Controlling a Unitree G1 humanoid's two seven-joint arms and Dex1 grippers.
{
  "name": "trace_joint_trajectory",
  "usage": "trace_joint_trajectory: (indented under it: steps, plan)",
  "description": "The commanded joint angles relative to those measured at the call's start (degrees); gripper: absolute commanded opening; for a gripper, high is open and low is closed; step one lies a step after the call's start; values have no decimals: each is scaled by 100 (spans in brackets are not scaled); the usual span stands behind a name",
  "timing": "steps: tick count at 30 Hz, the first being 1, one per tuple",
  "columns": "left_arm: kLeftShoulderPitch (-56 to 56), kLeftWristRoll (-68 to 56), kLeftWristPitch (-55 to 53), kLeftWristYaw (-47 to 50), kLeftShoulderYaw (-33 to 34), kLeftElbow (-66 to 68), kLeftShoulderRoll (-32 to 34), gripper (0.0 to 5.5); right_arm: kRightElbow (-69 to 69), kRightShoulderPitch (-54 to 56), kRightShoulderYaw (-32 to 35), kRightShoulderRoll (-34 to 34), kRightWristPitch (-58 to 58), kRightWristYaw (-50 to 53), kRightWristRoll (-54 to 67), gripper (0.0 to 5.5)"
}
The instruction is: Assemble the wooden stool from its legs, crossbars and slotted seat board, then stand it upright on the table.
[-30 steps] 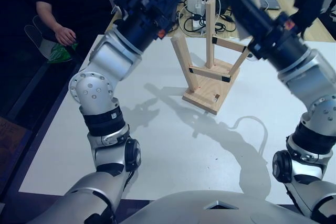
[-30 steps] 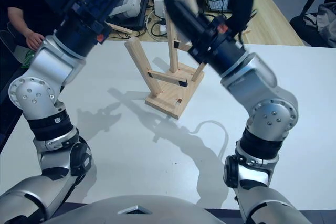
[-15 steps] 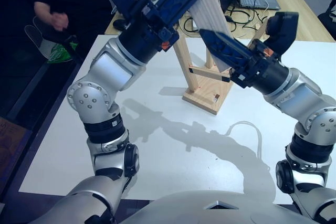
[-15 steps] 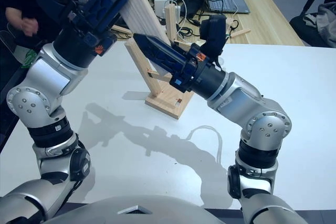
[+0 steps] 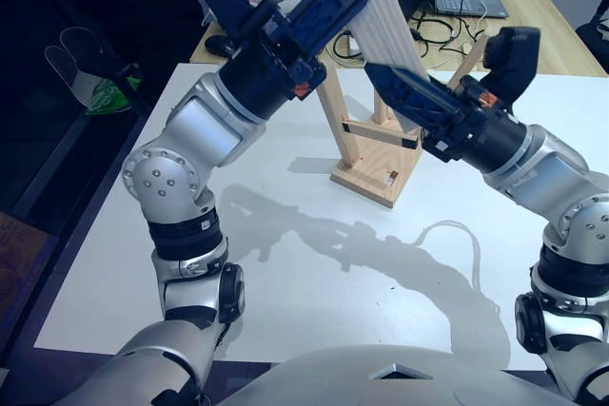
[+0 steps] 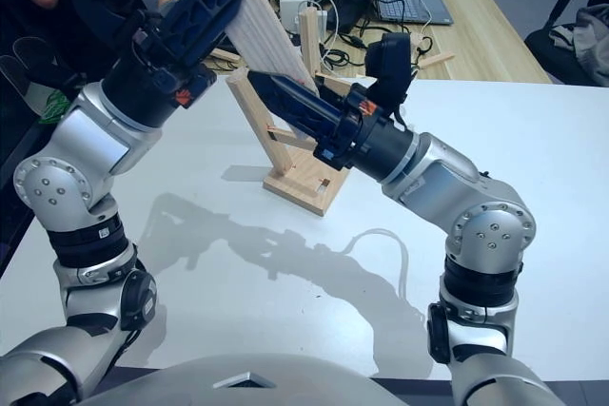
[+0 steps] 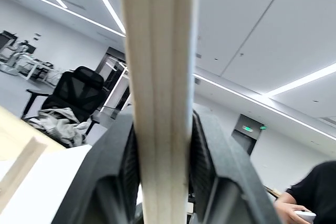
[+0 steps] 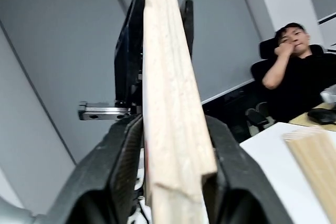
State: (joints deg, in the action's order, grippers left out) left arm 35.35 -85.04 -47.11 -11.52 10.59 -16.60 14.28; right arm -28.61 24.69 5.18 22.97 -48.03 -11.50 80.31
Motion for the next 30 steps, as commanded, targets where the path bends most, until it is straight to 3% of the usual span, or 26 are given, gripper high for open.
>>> trace_joint_trajectory:
  steps: [1,7,12,15,19,25,30]
  plan:
    - [481,348,135,-218,132,242,349,101,391,-274,291,649,-26,-528,-576,241]
    - [809,912,126,-865,266,753,922,101,666,-355,503,1581,-395,-1626,-726,335]
    - [1020,1440,-435,-2418,63,1157,2098,101,1043,227,661,2020,-641,-2253,-591,419]
    - [948,1899,-859,-3576,-469,890,2956,101,1031,586,615,1461,-653,-1695,166,469]
    - [1089,2057,-1180,-4597,-796,422,3505,101,491,677,345,715,-363,-632,1097,530]
    - [1082,2320,-1338,-5573,-1138,54,3892,101,436,1017,141,598,-349,-337,1417,530]
    - [832,2745,-1241,-5842,-1461,-242,3970,101,437,1231,-93,667,-479,-525,1383,530]
